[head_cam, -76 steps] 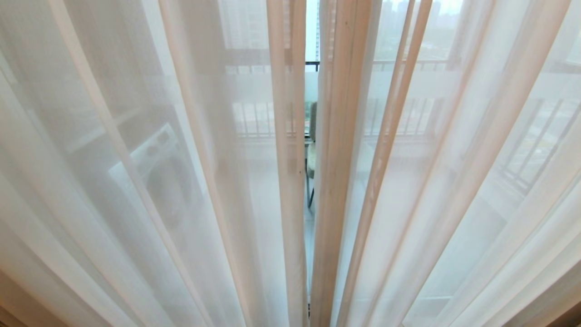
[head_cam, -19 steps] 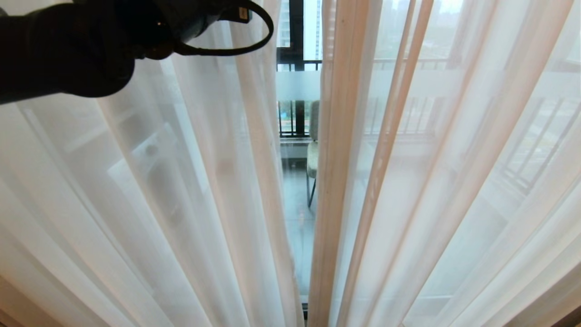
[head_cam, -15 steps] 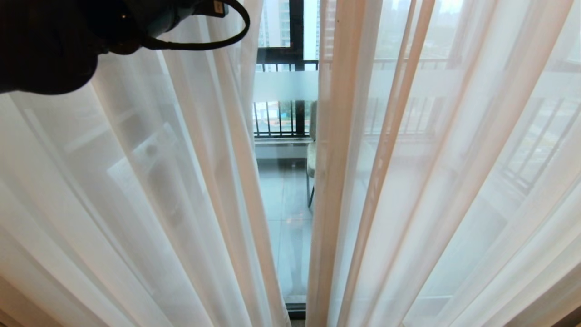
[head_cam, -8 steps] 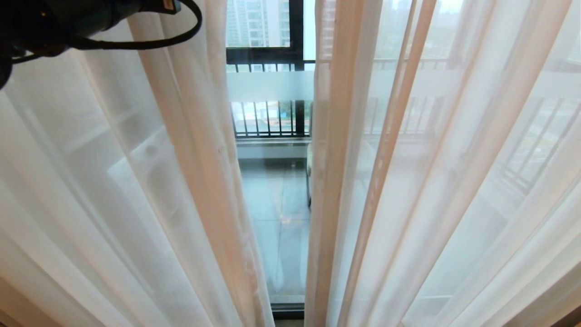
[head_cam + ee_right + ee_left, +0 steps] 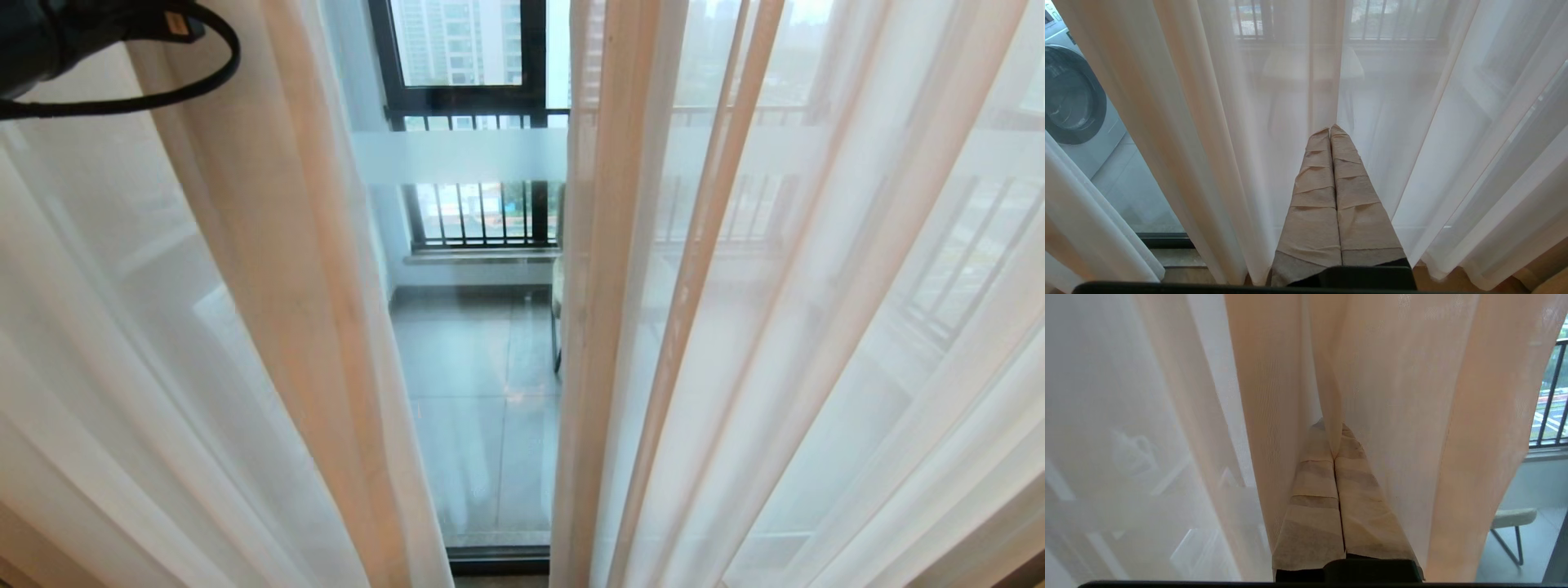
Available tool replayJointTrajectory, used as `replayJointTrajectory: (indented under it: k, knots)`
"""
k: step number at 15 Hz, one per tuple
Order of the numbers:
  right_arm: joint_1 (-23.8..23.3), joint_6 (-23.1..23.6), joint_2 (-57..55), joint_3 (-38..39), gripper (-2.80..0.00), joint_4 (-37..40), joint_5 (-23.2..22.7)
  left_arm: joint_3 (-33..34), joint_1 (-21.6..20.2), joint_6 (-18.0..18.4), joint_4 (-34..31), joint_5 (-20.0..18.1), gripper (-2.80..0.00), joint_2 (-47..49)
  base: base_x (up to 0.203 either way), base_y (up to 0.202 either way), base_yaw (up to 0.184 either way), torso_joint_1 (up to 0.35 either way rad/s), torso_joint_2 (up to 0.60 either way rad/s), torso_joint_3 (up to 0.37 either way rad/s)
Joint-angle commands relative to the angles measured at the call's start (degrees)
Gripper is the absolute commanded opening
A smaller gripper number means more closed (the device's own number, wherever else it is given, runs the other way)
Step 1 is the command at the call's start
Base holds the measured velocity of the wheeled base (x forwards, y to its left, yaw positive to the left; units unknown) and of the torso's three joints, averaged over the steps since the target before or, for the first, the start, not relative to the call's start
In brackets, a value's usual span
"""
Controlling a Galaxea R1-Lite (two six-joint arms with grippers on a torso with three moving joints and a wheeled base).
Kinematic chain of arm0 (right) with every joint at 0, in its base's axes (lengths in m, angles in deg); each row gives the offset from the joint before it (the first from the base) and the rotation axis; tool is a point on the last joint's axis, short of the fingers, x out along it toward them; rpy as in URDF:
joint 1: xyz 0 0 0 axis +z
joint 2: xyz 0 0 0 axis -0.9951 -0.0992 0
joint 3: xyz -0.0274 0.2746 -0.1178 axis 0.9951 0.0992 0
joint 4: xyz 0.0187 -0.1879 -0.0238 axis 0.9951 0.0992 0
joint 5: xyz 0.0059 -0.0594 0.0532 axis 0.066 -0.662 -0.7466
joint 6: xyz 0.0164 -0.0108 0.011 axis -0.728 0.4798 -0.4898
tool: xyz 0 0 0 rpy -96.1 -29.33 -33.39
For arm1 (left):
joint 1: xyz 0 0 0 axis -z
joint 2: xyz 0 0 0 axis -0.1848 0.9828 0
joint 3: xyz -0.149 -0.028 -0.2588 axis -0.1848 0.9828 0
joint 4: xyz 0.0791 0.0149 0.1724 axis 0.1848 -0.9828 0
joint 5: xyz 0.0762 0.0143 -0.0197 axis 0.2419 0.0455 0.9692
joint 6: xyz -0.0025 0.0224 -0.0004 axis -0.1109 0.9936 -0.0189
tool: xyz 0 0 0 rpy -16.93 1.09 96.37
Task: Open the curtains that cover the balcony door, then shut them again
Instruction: Pull the inner curtains open on both sides
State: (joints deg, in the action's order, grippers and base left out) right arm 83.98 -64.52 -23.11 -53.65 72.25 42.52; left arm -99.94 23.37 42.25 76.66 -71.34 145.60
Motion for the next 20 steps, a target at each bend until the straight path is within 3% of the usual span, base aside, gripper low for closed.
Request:
replayJointTrajectory:
  k: [1, 13, 20]
  knots:
    - [-0.02, 0.04, -0.09, 0.0, -2.8, 0.0, -0.01, 0.77, -3.44, -0.69, 0.03, -1.2, -2.8, -1.08, 0.0, 0.0, 0.0, 0.0, 0.0, 0.0]
    - [-0.02, 0.04, -0.09, 0.0, -2.8, 0.0, -0.01, 1.28, -8.45, -4.43, 0.55, -1.32, -2.8, 3.73, 0.0, 0.0, 0.0, 0.0, 0.0, 0.0]
    - [-0.02, 0.04, -0.09, 0.0, -2.8, 0.0, -0.01, -3.07, -13.4, -4.61, 4.33, -1.48, -2.8, 8.32, 0.0, 0.0, 0.0, 0.0, 0.0, 0.0]
